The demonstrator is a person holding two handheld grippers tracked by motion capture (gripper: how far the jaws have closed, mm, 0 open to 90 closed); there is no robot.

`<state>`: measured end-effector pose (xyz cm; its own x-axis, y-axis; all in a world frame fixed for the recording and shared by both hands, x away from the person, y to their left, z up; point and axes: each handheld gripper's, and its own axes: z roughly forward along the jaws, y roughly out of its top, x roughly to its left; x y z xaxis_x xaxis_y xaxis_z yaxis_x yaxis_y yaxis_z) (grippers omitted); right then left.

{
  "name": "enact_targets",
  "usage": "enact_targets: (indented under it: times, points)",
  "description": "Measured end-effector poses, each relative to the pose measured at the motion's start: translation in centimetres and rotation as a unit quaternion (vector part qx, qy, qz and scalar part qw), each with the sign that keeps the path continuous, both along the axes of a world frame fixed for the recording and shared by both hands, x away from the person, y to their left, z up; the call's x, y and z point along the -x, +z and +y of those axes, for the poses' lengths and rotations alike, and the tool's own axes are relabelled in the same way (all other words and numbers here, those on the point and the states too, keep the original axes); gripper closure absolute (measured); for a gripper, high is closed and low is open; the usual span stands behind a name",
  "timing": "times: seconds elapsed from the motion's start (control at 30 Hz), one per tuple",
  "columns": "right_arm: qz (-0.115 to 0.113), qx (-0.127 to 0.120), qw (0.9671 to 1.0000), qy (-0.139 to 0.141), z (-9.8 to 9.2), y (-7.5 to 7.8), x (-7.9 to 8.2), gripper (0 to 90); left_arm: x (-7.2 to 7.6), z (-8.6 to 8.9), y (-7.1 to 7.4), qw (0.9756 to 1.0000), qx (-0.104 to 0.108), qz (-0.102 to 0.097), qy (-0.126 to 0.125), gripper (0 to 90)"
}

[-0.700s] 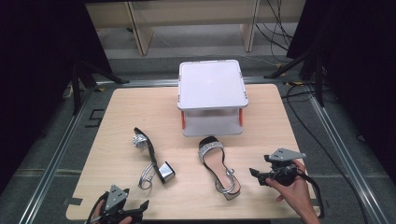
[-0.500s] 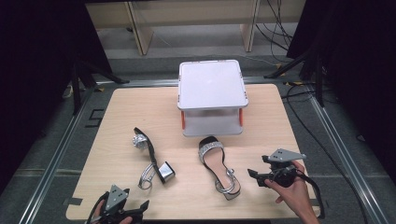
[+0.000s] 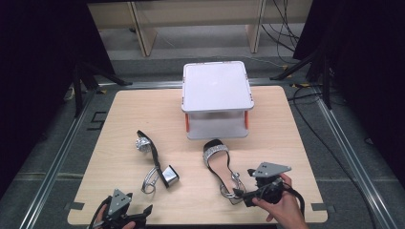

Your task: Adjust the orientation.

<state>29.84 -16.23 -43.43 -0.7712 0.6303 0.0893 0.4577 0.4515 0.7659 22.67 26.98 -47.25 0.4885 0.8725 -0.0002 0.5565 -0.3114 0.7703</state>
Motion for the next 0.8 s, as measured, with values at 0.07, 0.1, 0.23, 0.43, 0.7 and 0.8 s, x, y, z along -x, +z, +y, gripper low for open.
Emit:
enact_targets:
  times: [0.07,0.1,0.23,0.43,0.7,0.8]
  points:
    - [0.005,0.023,0.9996,0.015,0.8,-0.4,0.3,15.9,0.0,0.0,0.0,1.0,-0.001,0.001,0.0,16.5]
    - [0.005,0.023,0.9996,0.015,0.8,-0.4,0.3,15.9,0.0,0.0,0.0,1.0,-0.001,0.001,0.0,16.5]
    - [0.021,0.031,0.9991,0.021,1.7,-1.2,0.5,15.5,0.1,-0.2,0.0,0.9998,0.015,0.002,0.008,16.5]
    - [0.018,0.039,0.9987,0.029,2.1,-1.8,0.4,15.3,0.1,-0.2,0.0,0.9999,0.016,0.001,0.007,16.5]
    - [0.023,0.049,0.9979,0.035,2.0,-2.0,0.2,24.0,0.2,-0.2,0.0,0.9999,0.015,0.001,0.007,16.4]
    - [0.028,0.059,0.9973,0.033,1.6,-1.6,0.1,26.8,0.2,-0.2,0.0,0.9999,0.013,0.001,0.006,16.5]
